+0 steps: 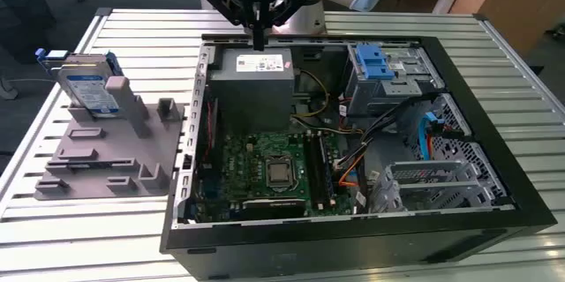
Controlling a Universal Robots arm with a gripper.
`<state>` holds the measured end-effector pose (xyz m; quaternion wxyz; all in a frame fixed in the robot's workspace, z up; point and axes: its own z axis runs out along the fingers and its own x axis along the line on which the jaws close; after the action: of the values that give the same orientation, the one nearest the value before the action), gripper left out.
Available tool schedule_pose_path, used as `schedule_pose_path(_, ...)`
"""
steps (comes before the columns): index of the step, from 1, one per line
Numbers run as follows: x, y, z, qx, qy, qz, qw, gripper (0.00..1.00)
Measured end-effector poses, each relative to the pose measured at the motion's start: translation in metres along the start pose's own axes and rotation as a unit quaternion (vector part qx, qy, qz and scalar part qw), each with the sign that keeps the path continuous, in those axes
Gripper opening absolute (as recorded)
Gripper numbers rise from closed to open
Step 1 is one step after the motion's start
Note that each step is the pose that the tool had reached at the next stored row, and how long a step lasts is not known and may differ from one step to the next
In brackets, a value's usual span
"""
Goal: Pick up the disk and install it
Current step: 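Reach for the disk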
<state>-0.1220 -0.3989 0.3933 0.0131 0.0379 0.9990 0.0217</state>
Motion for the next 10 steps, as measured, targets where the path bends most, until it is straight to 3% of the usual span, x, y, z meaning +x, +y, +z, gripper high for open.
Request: schedule_pose_path(10, 0.0017, -0.0001, 0.0, 0.0, 0.0, 0.0, 1.0, 0.11)
